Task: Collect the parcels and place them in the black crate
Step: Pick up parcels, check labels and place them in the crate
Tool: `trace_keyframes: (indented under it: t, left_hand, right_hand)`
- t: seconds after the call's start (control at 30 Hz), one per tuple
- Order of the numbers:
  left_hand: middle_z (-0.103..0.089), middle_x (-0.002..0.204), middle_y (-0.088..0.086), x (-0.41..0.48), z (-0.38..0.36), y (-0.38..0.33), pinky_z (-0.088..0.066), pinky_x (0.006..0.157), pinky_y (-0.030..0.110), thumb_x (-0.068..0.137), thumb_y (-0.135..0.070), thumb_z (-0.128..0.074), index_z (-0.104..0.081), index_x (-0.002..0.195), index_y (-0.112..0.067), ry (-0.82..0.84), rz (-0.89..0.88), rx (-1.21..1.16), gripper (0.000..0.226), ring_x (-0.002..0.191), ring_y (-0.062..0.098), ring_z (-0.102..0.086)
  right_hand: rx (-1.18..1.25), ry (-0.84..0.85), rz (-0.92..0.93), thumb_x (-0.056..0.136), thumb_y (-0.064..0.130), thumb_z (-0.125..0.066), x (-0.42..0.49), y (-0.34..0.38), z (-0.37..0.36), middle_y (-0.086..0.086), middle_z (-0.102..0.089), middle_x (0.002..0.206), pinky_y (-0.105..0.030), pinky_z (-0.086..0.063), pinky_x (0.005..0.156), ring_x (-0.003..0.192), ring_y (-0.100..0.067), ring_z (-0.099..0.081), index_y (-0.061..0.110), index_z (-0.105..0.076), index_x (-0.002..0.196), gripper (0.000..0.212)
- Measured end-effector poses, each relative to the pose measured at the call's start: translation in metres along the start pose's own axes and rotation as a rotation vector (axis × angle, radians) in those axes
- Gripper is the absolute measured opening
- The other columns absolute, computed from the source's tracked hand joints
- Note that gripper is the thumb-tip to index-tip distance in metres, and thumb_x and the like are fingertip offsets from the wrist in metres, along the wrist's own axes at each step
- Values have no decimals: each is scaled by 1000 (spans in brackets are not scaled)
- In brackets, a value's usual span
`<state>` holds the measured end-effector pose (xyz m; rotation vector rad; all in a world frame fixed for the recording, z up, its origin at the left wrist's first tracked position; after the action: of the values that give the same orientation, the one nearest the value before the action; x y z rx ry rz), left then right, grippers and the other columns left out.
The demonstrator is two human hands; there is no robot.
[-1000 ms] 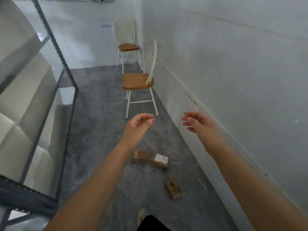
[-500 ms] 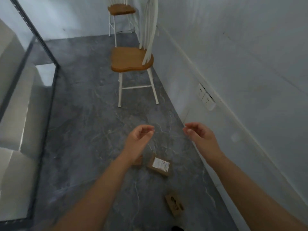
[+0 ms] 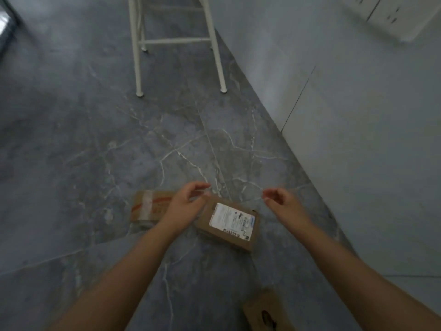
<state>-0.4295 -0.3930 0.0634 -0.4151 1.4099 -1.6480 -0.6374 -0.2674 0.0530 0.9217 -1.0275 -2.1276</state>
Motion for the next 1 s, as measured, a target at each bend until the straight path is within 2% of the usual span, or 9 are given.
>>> trace_keyframes:
  t: [0.13, 0.2, 0.37, 0.47, 0.53, 0.63, 0.8, 0.9, 1.0]
  left_hand:
    - [-49, 128, 1, 22, -26, 70, -37, 101, 28, 92, -20, -60, -56, 117, -27, -9, 60, 67, 27, 120, 12, -44]
    - [-42, 138, 6, 25, -39, 95, -33, 110, 35, 90, -19, -62, -55, 123, -24, -22, 102, 90, 34, 129, 17, -40]
    - [-24, 154, 14, 26, -65, 148, -25, 116, 40, 89, -23, -64, -23, 150, -14, -116, 371, 43, 74, 141, 26, -27]
    - [-36, 148, 14, 28, -77, 160, -34, 111, 39, 88, -21, -65, -26, 148, -10, -132, 428, -39, 72, 133, 26, -40]
    - [-46, 140, 13, 28, -78, 154, -40, 106, 39, 87, -21, -66, -38, 141, -9, -141, 393, -3, 61, 125, 25, -48]
    - [-45, 139, 12, 21, -62, 114, -38, 107, 43, 86, -23, -66, -41, 139, -10, -219, 297, 62, 60, 125, 26, -47]
    - [-55, 130, 4, -17, -19, 4, -47, 100, 46, 84, -27, -69, -49, 132, -20, -255, 183, -78, 53, 118, 24, -56]
    - [-58, 122, -7, -46, 14, -87, -56, 88, 31, 83, -28, -71, -48, 124, -34, -333, 90, -234, 48, 112, 16, -61]
    - [-54, 128, -7, -72, 47, -197, -52, 80, 13, 86, -23, -68, -39, 133, -30, -355, -49, -341, 55, 108, -3, -60]
  right_hand:
    - [31, 18, -75, 89, 7, -58, 17, -70, -39, -1, -62, 105, -5, -44, 64, 86, -4, -58, 12, -61, 110, 22]
    - [57, 20, -126, 88, 8, -60, 20, -96, -51, -3, -61, 112, -14, -45, 78, 102, -13, -58, 17, -59, 109, 24]
    - [55, 59, -190, 87, 9, -61, 38, -141, -70, -7, -38, 145, -36, -39, 105, 128, -21, -43, 18, -35, 141, 61]
    - [189, 147, -290, 90, 13, -57, 42, -151, -83, -5, -38, 147, -38, -44, 101, 123, -20, -49, 26, -18, 148, 71]
    - [221, 137, -294, 90, 15, -58, 39, -148, -83, -3, -44, 141, -27, -52, 85, 106, -13, -56, 27, -23, 146, 67]
    - [300, 85, -229, 91, 14, -56, 28, -122, -68, -1, -50, 131, -10, -50, 62, 88, 5, -55, 31, -31, 140, 57]
    - [463, 10, -116, 93, 21, -52, -13, -19, -16, 3, -47, 130, -18, -51, 75, 103, -6, -59, 55, -48, 108, 37]
    - [433, -6, -1, 86, 36, -53, -50, 69, 27, 5, -53, 123, -17, -51, 72, 98, -2, -62, 61, -50, 100, 29]
    - [477, -52, 74, 82, 42, -55, -86, 173, 82, 2, -58, 119, -17, -53, 68, 93, -4, -66, 55, -53, 103, 25]
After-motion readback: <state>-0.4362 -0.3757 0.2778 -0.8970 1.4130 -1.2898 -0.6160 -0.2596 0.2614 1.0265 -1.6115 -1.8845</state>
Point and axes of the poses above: each hand's wrist, its own x-axis towards the middle knuckle, its own z-axis out of the back of the hand, y = z × x, the point moved 5 cm from there along x, towards the middle knuckle
